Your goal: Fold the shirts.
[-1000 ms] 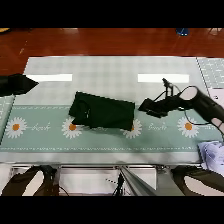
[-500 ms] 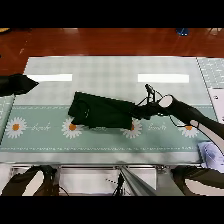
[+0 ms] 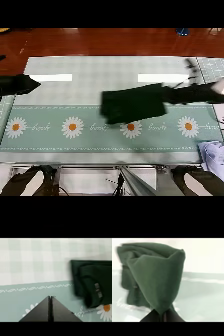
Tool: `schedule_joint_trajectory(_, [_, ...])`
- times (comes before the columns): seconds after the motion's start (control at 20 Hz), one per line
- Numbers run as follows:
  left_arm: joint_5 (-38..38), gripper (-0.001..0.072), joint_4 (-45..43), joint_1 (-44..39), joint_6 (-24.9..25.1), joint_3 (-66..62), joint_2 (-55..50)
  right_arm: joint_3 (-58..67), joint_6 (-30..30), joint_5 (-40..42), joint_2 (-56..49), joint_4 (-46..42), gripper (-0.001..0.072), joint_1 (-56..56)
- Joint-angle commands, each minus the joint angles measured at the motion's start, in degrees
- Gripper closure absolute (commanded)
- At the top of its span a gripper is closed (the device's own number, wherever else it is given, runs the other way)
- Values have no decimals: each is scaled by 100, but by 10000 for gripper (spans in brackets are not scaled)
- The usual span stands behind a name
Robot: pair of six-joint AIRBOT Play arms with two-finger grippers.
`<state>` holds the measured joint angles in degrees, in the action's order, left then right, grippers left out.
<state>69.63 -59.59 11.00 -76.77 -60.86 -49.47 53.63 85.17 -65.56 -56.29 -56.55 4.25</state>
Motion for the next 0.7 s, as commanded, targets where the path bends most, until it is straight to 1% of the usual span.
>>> schedule_joint_trajectory(0.0, [2, 683, 0, 2, 103, 2, -238, 605, 179, -1606, 1029, -1038, 683, 1631])
schedule_joint_trajectory(0.15, [0, 684, 0, 2, 131, 2, -444, 868, 96, -2518, 1432, -2103, 684, 2946])
schedule_joint_trajectory(0.25, [0, 683, 0, 2, 275, 2, -562, 881, 7, -2983, 1574, -3049, 684, 3700])
schedule_joint_trajectory(0.3, [-2, 684, 0, 4, 343, 2, -614, 881, 144, -3126, 1598, -3414, 684, 4039])
schedule_joint_trajectory(0.45, [0, 684, -2, 4, 444, 2, -778, 881, 197, -3493, 1617, -3845, 684, 4815])
schedule_joint_trajectory(0.65, [-44, 684, -2, 4, 811, 4, -949, 881, 219, -3589, 1716, -4745, 683, 5370])
